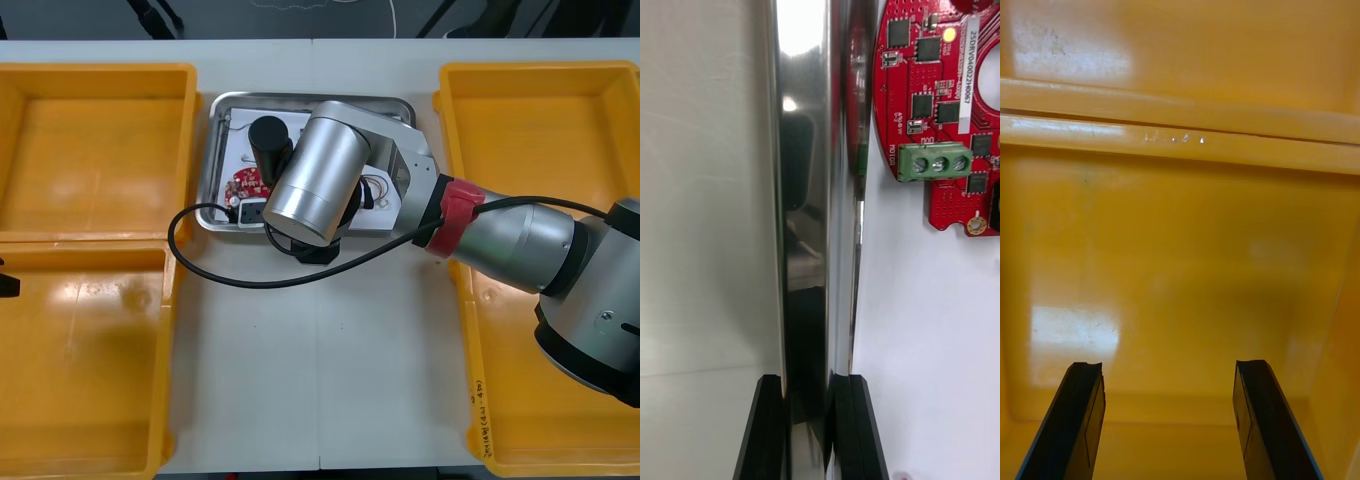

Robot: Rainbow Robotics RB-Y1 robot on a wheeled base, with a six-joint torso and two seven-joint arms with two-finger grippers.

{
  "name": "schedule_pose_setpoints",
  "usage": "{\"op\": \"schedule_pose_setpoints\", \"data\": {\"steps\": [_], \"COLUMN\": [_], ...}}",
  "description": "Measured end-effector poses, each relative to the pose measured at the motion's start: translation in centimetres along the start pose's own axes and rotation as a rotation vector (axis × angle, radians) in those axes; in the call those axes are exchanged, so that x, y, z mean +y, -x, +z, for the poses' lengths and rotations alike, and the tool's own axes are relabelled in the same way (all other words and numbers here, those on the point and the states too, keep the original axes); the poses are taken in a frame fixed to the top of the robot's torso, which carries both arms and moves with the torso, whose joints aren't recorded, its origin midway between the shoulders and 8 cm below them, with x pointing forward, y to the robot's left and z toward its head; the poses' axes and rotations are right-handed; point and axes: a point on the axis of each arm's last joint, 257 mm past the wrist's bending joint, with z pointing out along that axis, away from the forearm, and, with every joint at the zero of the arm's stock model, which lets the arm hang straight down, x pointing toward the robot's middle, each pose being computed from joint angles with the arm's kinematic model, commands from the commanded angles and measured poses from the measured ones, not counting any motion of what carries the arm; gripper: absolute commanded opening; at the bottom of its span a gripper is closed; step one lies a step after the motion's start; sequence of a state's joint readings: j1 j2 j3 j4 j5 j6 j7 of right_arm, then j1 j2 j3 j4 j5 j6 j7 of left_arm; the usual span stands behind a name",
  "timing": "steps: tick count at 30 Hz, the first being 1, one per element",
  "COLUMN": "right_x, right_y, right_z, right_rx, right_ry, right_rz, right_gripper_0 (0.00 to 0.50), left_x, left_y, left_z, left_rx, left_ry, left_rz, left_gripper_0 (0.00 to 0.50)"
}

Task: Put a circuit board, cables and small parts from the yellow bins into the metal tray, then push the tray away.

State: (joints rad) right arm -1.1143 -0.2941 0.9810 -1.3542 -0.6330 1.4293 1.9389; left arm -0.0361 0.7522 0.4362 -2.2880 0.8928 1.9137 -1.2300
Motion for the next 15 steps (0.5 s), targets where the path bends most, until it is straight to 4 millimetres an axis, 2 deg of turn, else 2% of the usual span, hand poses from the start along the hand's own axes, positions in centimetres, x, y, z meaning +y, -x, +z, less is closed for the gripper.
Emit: {"op": "schedule_pose_setpoints", "data": {"steps": [15], "right_x": [-2.7], "right_y": [-0.8], "right_z": [0.9], "right_rx": [0.005], "right_ry": [-0.030], "right_rz": [0.004], "right_gripper_0": [0.000], "left_x": [0.0], "left_y": [0.0], "left_z": [0.0], "left_rx": [0.000], "left_ry": [0.000], "left_rz": [0.000], "left_gripper_0": [0.500]}}
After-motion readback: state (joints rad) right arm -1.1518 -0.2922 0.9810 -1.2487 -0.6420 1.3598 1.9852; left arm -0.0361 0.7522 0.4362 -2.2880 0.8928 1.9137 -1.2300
